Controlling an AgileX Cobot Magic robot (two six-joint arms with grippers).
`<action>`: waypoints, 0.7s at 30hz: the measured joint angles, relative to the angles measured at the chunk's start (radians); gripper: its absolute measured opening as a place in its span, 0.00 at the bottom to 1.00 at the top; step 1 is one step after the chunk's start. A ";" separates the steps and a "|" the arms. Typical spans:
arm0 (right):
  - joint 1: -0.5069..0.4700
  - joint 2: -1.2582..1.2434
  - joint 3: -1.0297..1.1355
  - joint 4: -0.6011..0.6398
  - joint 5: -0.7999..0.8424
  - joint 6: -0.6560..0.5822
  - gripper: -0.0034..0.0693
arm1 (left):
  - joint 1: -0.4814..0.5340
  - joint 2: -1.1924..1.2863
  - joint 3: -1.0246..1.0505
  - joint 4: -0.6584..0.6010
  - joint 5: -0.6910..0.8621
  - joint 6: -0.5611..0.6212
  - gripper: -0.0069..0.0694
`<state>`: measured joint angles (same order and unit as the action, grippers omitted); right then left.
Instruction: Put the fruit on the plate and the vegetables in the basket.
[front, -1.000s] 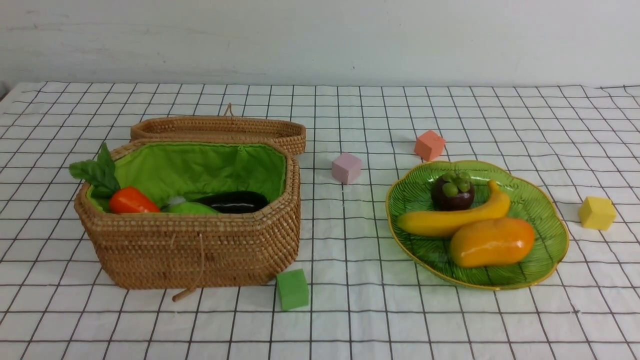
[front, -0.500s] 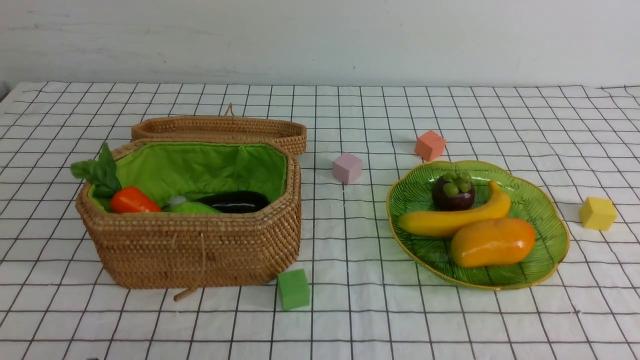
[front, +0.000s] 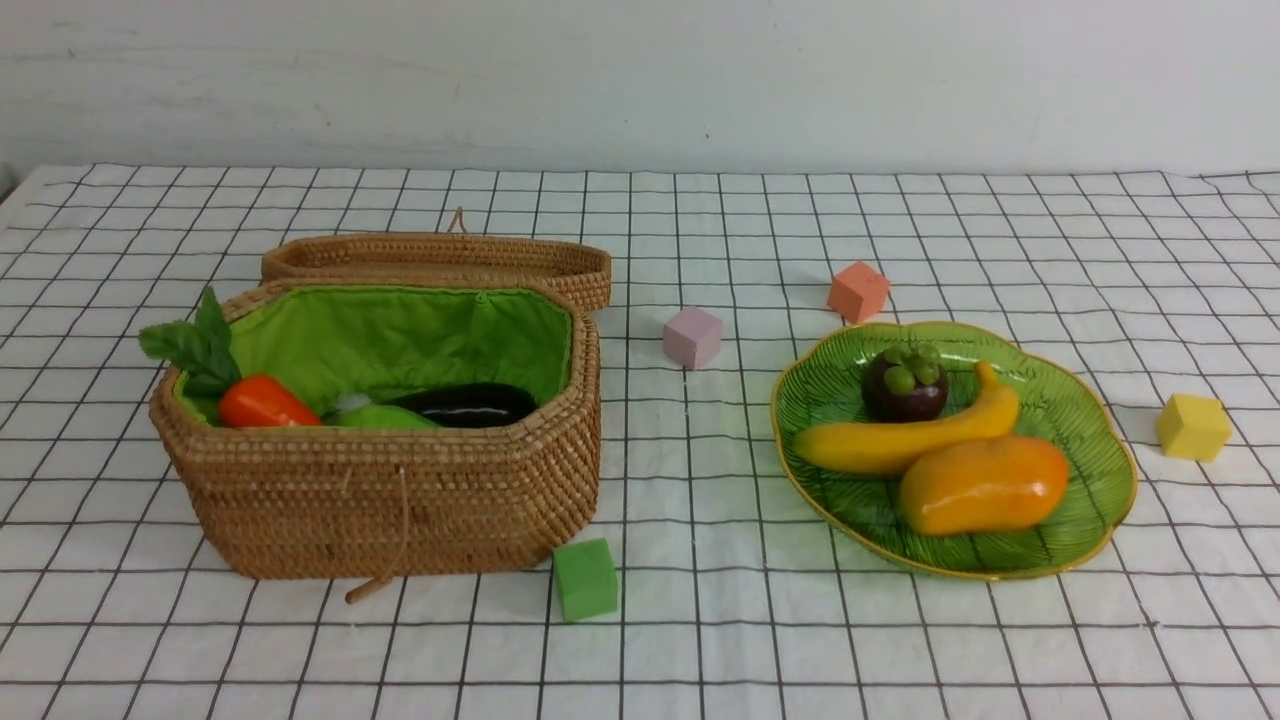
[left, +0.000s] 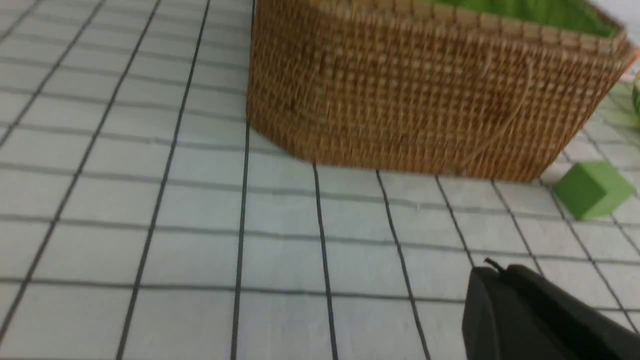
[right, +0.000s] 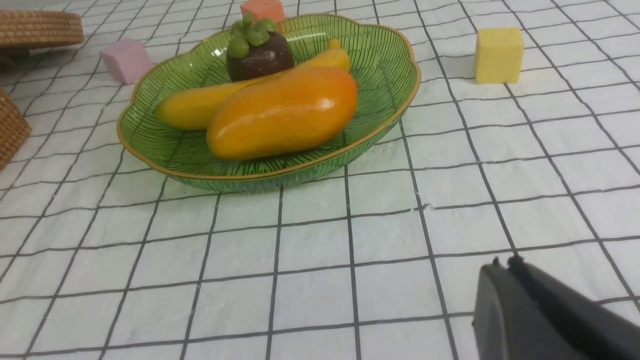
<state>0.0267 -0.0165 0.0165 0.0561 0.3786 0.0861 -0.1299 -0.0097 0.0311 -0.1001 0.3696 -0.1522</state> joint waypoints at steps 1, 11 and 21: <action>0.000 0.000 0.000 0.000 0.000 0.000 0.07 | -0.003 0.000 0.000 -0.001 0.014 -0.007 0.07; 0.000 0.000 0.000 0.000 0.000 0.000 0.07 | -0.015 0.000 0.000 -0.003 0.015 -0.017 0.07; 0.000 0.000 0.000 0.000 0.000 0.000 0.07 | -0.015 0.000 0.000 -0.003 0.015 -0.018 0.07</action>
<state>0.0267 -0.0165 0.0165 0.0561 0.3786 0.0861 -0.1451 -0.0097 0.0311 -0.1031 0.3844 -0.1703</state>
